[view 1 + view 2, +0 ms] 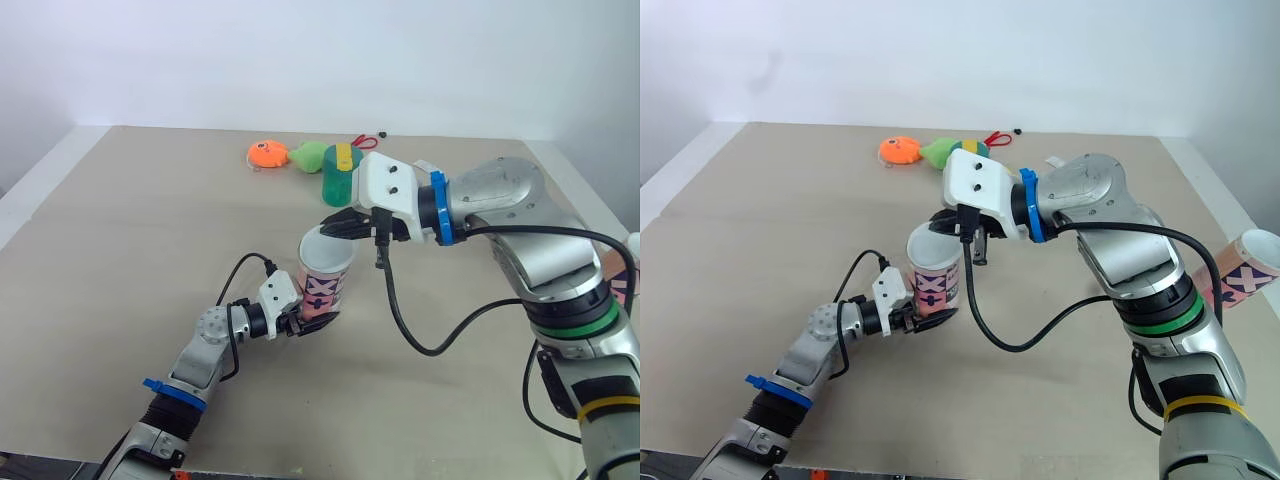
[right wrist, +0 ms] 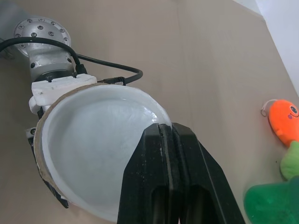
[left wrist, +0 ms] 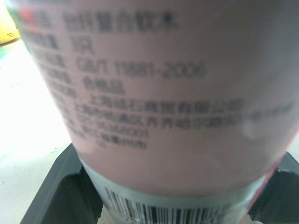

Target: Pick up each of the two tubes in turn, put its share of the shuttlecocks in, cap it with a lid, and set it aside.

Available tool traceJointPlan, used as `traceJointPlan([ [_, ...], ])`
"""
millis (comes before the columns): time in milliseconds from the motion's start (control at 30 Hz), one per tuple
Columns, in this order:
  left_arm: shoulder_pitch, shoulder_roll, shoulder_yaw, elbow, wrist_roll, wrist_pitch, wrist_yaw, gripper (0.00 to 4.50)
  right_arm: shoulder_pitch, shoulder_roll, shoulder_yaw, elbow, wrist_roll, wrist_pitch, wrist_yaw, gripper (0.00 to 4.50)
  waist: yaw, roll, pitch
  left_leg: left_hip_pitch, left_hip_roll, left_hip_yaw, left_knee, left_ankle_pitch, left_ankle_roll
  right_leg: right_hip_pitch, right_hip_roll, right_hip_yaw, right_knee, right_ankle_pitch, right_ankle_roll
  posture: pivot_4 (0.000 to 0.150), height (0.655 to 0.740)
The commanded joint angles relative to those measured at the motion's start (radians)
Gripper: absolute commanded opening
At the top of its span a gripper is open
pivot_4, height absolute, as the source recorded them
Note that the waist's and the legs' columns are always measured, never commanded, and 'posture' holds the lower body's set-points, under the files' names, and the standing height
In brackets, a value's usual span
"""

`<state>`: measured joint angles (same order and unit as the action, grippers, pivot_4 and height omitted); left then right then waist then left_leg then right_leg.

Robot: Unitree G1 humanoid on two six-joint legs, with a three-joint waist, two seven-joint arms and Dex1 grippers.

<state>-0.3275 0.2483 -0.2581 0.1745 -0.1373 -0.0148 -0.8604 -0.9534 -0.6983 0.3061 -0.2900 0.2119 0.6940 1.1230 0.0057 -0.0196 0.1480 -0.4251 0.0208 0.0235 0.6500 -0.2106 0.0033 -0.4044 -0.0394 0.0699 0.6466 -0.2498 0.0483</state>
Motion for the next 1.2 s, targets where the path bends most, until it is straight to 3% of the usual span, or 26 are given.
traceJointPlan([
  [33,0.035,0.003,-0.044,0.058,0.028,0.052,-0.01,3.23,-0.026,-0.009,-0.03,-0.025,-0.002,-0.024,-0.009,0.04,0.0,0.0,0.0,0.0,0.0,0.0,0.0,0.0,0.0,0.0,0.0,0.0,0.0,0.0,0.0,0.15,0.74],
  [1000,0.032,-0.009,-0.044,0.069,0.029,0.051,0.001,3.23,0.007,0.054,0.059,0.027,-0.067,-0.08,-0.033,0.04,0.0,0.0,0.0,0.0,0.0,0.0,0.0,0.0,0.0,-0.001,0.0,0.0,0.0,0.0,0.0,0.15,0.74],
  [1200,0.032,-0.01,-0.043,0.07,0.03,0.049,0.004,3.23,0.077,0.054,0.072,-0.051,-0.09,-0.103,-0.048,0.04,0.0,0.0,-0.001,0.001,0.0,0.0,0.0,0.0,0.0,0.0,0.0,0.0,0.0,0.0,0.0,0.15,0.74],
])
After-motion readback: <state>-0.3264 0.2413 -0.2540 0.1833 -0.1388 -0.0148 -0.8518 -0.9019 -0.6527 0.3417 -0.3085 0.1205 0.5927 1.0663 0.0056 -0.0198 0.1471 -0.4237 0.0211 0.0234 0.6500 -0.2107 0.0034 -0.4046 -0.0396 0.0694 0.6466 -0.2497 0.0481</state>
